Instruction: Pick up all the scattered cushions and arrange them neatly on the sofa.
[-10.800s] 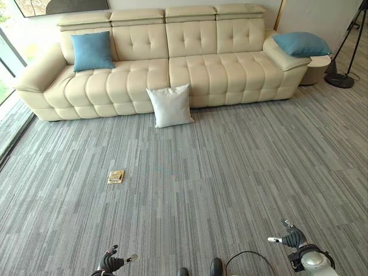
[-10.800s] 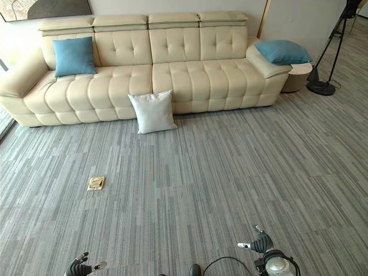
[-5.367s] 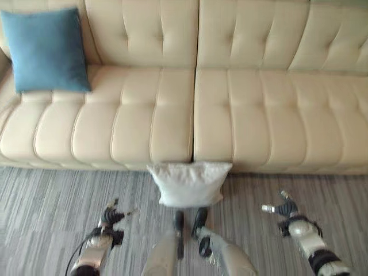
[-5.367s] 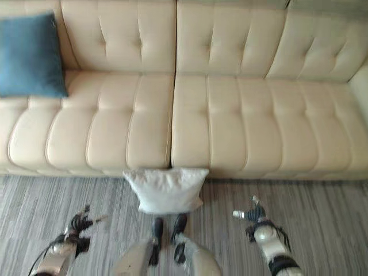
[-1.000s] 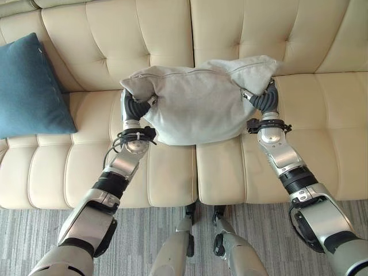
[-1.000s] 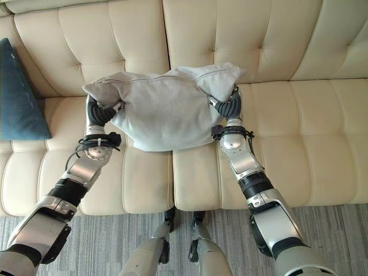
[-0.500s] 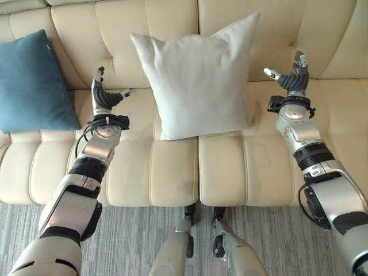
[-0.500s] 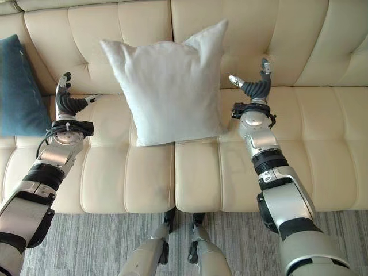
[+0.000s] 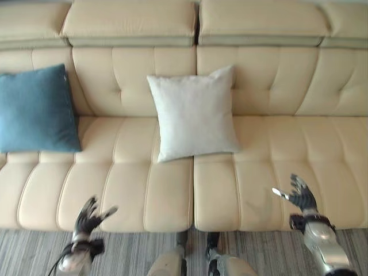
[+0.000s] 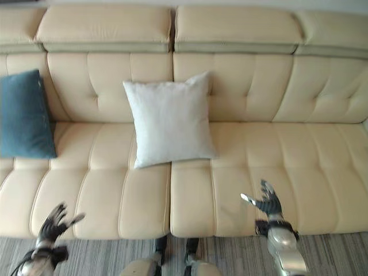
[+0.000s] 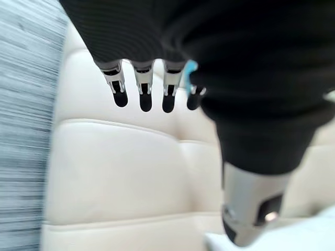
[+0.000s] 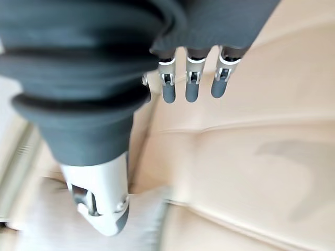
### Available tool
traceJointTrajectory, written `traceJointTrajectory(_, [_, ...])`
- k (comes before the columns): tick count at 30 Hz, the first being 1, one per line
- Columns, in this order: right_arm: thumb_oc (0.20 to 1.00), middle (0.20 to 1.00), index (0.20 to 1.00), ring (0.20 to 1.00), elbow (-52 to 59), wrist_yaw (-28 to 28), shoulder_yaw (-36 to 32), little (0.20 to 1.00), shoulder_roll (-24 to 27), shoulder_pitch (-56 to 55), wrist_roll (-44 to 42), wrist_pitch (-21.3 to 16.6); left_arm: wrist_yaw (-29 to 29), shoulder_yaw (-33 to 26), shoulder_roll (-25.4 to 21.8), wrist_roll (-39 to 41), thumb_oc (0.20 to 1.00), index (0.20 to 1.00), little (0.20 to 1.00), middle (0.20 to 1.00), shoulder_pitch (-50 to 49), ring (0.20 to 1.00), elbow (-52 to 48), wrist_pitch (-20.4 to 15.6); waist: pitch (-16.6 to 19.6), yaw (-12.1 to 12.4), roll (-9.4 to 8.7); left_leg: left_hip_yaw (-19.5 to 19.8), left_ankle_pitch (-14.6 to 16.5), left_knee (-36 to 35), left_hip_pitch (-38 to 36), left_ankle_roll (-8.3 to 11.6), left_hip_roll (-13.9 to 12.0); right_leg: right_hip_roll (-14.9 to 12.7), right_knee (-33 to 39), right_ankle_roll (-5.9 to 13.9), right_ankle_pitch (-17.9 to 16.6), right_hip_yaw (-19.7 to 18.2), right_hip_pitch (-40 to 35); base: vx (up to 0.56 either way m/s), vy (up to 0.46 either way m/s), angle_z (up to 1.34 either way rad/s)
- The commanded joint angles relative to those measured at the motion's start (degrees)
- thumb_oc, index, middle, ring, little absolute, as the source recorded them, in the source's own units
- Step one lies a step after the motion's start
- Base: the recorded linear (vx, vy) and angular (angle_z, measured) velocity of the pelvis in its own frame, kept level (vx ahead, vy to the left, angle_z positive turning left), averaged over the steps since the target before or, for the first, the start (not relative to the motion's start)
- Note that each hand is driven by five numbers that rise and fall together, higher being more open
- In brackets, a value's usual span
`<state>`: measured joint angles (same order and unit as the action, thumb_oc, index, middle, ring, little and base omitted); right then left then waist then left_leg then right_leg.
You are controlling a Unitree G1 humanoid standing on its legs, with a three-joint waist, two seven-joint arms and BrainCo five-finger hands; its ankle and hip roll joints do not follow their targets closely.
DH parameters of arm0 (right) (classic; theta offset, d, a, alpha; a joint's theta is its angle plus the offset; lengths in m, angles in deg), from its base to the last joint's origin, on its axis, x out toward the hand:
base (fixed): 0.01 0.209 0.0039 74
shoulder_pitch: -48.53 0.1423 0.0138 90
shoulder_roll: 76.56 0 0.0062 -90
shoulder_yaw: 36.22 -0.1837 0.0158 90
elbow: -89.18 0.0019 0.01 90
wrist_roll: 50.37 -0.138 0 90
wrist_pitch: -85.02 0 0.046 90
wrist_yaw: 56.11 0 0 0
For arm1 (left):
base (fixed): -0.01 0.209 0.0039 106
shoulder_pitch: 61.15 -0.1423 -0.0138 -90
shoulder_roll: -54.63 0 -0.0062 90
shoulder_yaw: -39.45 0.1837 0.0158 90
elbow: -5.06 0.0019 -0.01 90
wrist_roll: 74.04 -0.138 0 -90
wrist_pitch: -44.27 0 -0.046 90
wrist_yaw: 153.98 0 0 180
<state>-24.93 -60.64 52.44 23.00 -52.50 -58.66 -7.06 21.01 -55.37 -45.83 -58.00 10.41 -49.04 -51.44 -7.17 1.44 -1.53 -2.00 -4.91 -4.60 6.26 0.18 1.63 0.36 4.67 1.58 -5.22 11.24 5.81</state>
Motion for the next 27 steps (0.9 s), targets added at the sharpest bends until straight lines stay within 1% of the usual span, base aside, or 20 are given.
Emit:
traceJointTrajectory(1, [1.0,1.0,1.0,1.0,-3.12,3.09,1.42,1.0,0.99,5.94,5.8,-2.28,3.58,1.41,1.14,-5.29,1.0,1.0,1.0,1.0,4.12,1.0,2.31,0.06,2.76,-0.15,-0.46,-1.87,5.22,0.12,-3.18,2.27,-1.0,-5.21,-0.94,7.88,2.41,-0.58,-1.32,-0.04,0.124,-0.34])
traceJointTrajectory(3, [1.0,1.0,1.0,1.0,-5.77,2.78,1.34,1.0,0.76,4.54,8.25,-2.2,4.1,1.03,2.74,-6.31,1.0,1.0,1.0,1.0,2.61,1.0,4.91,0.58,3.08,-0.25,-0.54,-2.57,5.59,0.42,-3.91,1.75,-0.83,-5.5,-1.33,8.29,2.1,-1.57,-1.58,-0.07,0.131,-0.26])
traceJointTrajectory(6, [1.0,1.0,1.0,1.0,-8.15,2.72,1.06,1.0,-0.27,3.59,8.02,-1.9,3.45,0.46,3.51,-5.91,1.0,1.0,1.0,1.0,2.03,1.0,5.81,0.52,2.42,-0.66,-0.63,-3.32,5.63,0.42,-3.88,1.19,-0.42,-6.09,-2.4,9.0,0.5,-2.8,-0.07,-0.15,0.11,-0.15])
traceJointTrajectory(7, [1.0,1.0,1.0,1.0,-8.15,2.72,1.06,1.0,-0.28,3.61,8.02,-1.89,3.44,0.46,3.51,-5.91,1.0,1.0,1.0,1.0,2.05,1.0,5.84,0.5,2.44,-0.61,-0.64,-3.37,5.63,0.42,-3.85,1.18,-0.42,-6.09,-2.43,9.01,0.5,-2.86,-0.01,-0.24,0.087,-0.25])
traceJointTrajectory(8, [1.0,1.0,1.0,1.0,-9.39,2.22,1.39,1.0,-0.95,4.32,7.27,-1.77,2.48,0.3,3.28,-5.71,1.0,1.0,1.0,1.0,2.72,1.0,5.53,0.04,1.61,-0.65,-0.54,-3.8,5.2,0.43,-3.13,0.84,-0.28,-6.49,-2.96,9.93,-0.83,-3.71,2.06,-0.28,0.069,-0.3])
traceJointTrajectory(9, [1.0,1.0,1.0,1.0,-9.44,2.17,1.65,1.0,-1.28,4.61,7.09,-1.66,2.05,0.14,2.93,-5.48,1.0,1.0,1.0,1.0,2.87,1.0,4.65,-0.16,1.0,-0.59,-0.56,-4.11,4.85,0.45,-2.59,0.73,-0.35,-6.77,-4.03,10.33,-1.5,-3.89,3.53,-0.49,0.067,-0.43])
traceJointTrajectory(10, [1.0,1.0,1.0,1.0,-10.48,1.51,2.26,1.0,-1.94,5.96,6.06,-1.72,1.25,0.36,2.17,-4.58,1.0,1.0,1.0,1.0,4.6,1.0,4.42,-0.44,-0.36,-0.35,-0.49,-4.3,4.16,0.97,-1.16,0.41,-0.91,-6.92,-7.9,9.92,-0.19,-3.47,5.4,-0.32,0.005,-0.44])
traceJointTrajectory(11, [1.0,1.0,1.0,1.0,-10.52,1.5,2.26,1.0,-1.96,6.02,6.06,-1.74,1.24,0.35,2.15,-4.57,1.0,1.0,1.0,1.0,4.65,1.0,4.44,-0.44,-0.35,-0.34,-0.54,-4.31,4.18,1.03,-1.08,0.4,-0.88,-6.97,-8.12,9.92,-0.07,-3.51,5.56,-0.33,-0.001,-0.43])
traceJointTrajectory(13, [1.0,1.0,1.0,1.0,-10.29,1.36,2.62,1.0,-2.81,6.38,4.7,-2.02,0.57,0.59,1.53,-3.98,1.0,1.0,1.0,1.0,5.71,1.0,3.09,-0.75,-0.76,0.02,0.05,-4.16,2.9,1.61,0.75,0.13,-1.41,-6.45,-13.94,8.5,4.45,-2.91,4.93,-0.27,-0.021,-0.16])
traceJointTrajectory(14, [1.0,1.0,1.0,1.0,-10.06,1.11,2.91,1.0,-3.15,6.56,4.04,-2.48,-0.06,0.56,1.36,-3.26,1.0,1.0,1.0,1.0,6.41,1.0,2.3,-0.91,-0.13,0.63,0.42,-3.96,1.62,1.08,1.52,0.08,-1.74,-5.49,-19.31,7.5,7.62,-3.22,3.08,-0.3,-0.113,-0.06])
traceJointTrajectory(15, [1.0,1.0,1.0,1.0,-9.7,0.75,3.01,1.0,-3.26,6.6,4.17,-2.35,-0.48,0.7,1.5,-2.97,1.0,1.0,1.0,1.0,6.5,1.0,1.9,-0.8,0.53,1.39,0.27,-3.97,1.13,1.01,2.16,0.23,-1.69,-5.09,-20.75,7.18,8.96,-3.85,0.88,-0.26,-0.209,-0.1])
traceJointTrajectory(16, [1.0,1.0,1.0,1.0,-9.07,0.87,3.08,1.0,-3.71,6.11,4.24,-2.3,-0.32,0.97,2.22,-2.62,1.0,1.0,1.0,1.0,5.99,1.0,0.8,-0.87,0.62,1.96,-0.46,-3.67,0.87,1.13,2.29,0.44,-1.16,-4.82,-17.12,6.31,10.28,-3.37,-2.29,-0.17,-0.209,-0.01])
traceJointTrajectory(17, [1.0,1.0,1.0,1.0,-8.79,0.89,3.43,1.0,-3.63,6.56,3.76,-2.16,-0.61,0.96,2.47,-2.43,1.0,1.0,1.0,1.0,6.48,1.0,0.67,-1.02,0.88,2.3,-0.86,-3.4,0.07,1.24,3.3,0.91,-1.03,-4.22,-14.79,6.43,10.96,-3.75,-3.21,-0.09,-0.145,0.1])
traceJointTrajectory(18, [1.0,1.0,1.0,1.0,-8.79,0.89,3.43,1.0,-3.63,6.56,3.76,-2.16,-0.61,0.96,2.47,-2.43,1.0,1.0,1.0,1.0,6.48,1.0,0.67,-1.02,0.88,2.3,-0.86,-3.4,0.07,1.24,3.3,0.91,-1.03,-4.22,-14.79,6.43,10.96,-3.75,-3.21,-0.18,-0.165,0.11])
traceJointTrajectory(19, [1.0,1.0,1.0,1.0,-7.99,0.72,3.78,1.0,-3.17,7.0,2.86,-2.17,-1.01,1.94,2.94,-2.46,1.0,1.0,1.0,1.0,7.01,1.0,1.03,-1.62,0.83,2.6,-1.19,-3.56,-0.98,1.67,4.89,1.35,-0.88,-3.53,-10.73,5.8,11.09,-4.82,-3.79,-0.21,-0.16,0.0])
traceJointTrajectory(21, [1.0,1.0,1.0,1.0,-6.92,0.82,3.89,1.0,-1.99,7.3,2.41,-2.28,-0.74,3.04,3.31,-2.94,1.0,1.0,1.0,1.0,7.49,1.0,0.2,-1.66,0.16,2.49,-0.62,-3.22,-2.21,2.43,7.54,2.23,-1.13,-2.51,-8.41,5.01,10.89,-5.16,-2.71,-0.28,-0.168,0.32])
traceJointTrajectory(23, [1.0,1.0,1.0,1.0,-7.11,0.3,3.82,1.0,-0.79,7.99,2.35,-2.19,-0.67,4.01,3.75,-3.24,1.0,1.0,1.0,1.0,9.14,1.0,0.53,-1.64,-1.43,2.25,0.01,-2.15,-3.08,4.63,10.58,3.71,-0.8,-2.02,-8.0,4.52,10.15,-4.57,-1.1,-0.31,-0.09,0.46])
traceJointTrajectory(24, [1.0,1.0,1.0,1.0,-7.17,0.25,3.71,1.0,-0.37,8.31,2.43,-2.05,-0.53,4.45,3.99,-3.31,1.0,1.0,1.0,1.0,9.59,1.0,0.66,-1.65,-1.67,1.99,0.03,-1.13,-2.14,5.38,10.71,3.75,-0.26,-2.15,-7.95,4.39,9.7,-4.25,-0.36,-0.28,-0.055,0.07])
traceJointTrajectory(25, [1.0,1.0,1.0,1.0,-6.94,0.52,3.42,1.0,-0.16,8.12,2.43,-2.01,-0.27,4.87,4.08,-3.77,1.0,1.0,1.0,1.0,9.62,1.0,0.52,-1.64,-1.57,1.48,-0.21,-0.05,-0.67,6.05,9.98,3.31,0.23,-2.58,-7.68,4.51,8.87,-3.65,0.29,-0.2,-0.039,0.17])
traceJointTrajectory(27, [1.0,1.0,1.0,1.0,-6.22,0.88,3.25,1.0,0.06,7.82,2.39,-2.08,0.18,4.94,4.06,-3.95,1.0,1.0,1.0,1.0,9.23,1.0,-0.17,-1.54,-1.71,1.02,-1.07,2.82,2.99,9.72,8.96,2.81,0.87,-3.72,-7.53,4.69,7.27,-3.96,1.28,-0.15,-0.023,0.26])
